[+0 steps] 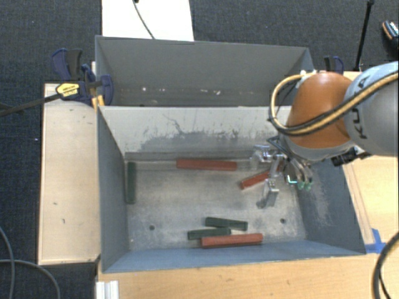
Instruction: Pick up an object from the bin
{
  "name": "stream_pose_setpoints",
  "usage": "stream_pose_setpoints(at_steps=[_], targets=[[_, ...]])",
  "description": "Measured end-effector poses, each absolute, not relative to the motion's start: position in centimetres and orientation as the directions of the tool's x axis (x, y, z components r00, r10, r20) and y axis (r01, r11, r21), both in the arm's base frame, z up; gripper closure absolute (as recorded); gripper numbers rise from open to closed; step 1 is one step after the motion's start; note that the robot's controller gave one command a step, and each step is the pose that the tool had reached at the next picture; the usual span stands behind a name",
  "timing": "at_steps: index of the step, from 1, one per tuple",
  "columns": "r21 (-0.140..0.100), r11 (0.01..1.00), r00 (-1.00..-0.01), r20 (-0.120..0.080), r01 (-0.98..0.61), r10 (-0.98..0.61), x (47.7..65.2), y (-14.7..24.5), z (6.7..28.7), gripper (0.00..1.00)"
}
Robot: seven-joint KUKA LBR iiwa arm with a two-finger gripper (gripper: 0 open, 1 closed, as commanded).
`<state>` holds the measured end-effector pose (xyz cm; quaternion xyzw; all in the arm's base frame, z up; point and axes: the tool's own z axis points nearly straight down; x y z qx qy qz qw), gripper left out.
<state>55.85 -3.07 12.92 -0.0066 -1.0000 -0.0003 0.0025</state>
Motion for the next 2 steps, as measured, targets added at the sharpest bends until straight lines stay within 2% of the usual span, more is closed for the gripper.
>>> stream_pose_setpoints(at_steps=[1, 2], targets=[[-0.001, 0.999, -0.999, -0.002, 0.032, 0.032, 59.03, -6.97, 6.69, 0.00], [0.000, 1.000, -1.000, -0.005, 0.027, 0.027, 59.08, -6.74, 7.08, 1.00]])
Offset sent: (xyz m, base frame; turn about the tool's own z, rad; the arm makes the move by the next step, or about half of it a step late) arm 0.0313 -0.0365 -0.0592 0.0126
